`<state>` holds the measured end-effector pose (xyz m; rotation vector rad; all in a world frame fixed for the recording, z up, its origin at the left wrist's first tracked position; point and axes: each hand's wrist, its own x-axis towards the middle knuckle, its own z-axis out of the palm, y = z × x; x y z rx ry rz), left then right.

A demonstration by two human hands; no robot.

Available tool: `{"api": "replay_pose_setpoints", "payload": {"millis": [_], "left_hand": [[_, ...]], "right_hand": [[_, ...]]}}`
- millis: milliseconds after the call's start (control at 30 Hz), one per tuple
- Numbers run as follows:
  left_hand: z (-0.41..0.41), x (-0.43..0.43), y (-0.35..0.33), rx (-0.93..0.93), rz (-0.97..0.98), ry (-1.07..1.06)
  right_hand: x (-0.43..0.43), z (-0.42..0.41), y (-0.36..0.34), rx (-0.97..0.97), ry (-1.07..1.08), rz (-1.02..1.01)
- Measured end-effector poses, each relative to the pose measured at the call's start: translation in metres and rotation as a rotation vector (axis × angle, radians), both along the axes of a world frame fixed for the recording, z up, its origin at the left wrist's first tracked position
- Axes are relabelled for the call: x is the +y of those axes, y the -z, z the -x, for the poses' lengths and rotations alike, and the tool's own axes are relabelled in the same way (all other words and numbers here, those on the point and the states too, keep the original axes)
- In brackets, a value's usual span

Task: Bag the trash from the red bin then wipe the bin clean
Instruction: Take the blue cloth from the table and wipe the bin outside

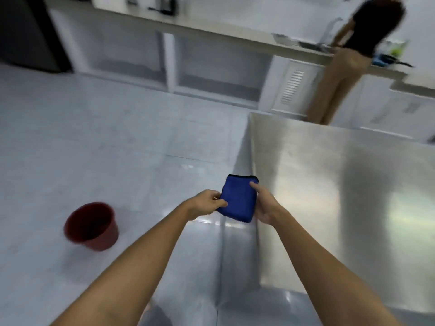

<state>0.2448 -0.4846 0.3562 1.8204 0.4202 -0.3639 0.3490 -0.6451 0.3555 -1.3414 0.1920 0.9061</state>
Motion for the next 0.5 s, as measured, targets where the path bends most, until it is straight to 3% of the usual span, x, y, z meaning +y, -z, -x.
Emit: {"api": "replay_pose_setpoints", "payload": {"millis": [133,300,500], "left_hand": [[0.06,0.065,0.006,-0.053,0.043,-0.272],[0.136,0.155,0.022,-0.003,-0.122,-0.508],[0.188,0.263,0.087,-0.014,-0.188,-0.683]], "right_hand": [[0.089,0.026,0.007,-0.004,-0.252,0.011],[0.208,0.077,0.028,0.109,-0.53,-0.02],[0.347,0.097,0.077,0.18,-0.568,0.136]]}}
